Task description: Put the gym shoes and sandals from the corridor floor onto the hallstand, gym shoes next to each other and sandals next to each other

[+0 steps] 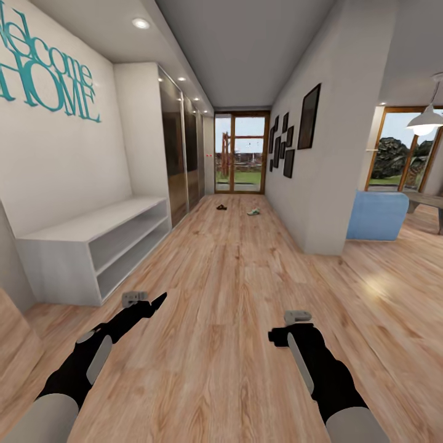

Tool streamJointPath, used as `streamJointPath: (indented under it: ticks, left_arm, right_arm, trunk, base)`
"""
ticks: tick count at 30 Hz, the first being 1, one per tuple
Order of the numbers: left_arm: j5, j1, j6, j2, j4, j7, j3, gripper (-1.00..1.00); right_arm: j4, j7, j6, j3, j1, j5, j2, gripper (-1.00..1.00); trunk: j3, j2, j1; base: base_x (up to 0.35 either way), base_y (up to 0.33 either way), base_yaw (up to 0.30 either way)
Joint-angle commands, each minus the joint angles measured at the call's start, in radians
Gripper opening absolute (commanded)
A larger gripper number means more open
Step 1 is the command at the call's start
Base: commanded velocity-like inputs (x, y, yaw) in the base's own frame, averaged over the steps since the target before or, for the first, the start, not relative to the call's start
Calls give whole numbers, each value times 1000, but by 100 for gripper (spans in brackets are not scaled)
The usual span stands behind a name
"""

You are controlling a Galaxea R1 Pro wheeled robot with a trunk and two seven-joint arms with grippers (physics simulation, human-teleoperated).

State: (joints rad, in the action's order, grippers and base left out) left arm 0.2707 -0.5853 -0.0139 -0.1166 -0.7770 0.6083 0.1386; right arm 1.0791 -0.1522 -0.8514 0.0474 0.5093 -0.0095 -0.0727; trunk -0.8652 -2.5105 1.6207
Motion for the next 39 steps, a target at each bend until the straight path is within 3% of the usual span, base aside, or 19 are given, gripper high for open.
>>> streamJointPath:
  ticks: [1,39]
  left_arm:
    - [5,-1,-1,0,1,5,1,100]
    - [5,-1,-1,0,1,5,0,100]
  right_arm:
    - [1,-4,-5,1,1,-1,0,100]
    - [1,-4,-5,0,1,-1,0,100]
  trunk:
    - [-1,0,0]
    - [-1,0,0]
  base:
    - [349,0,0]
    - [349,0,0]
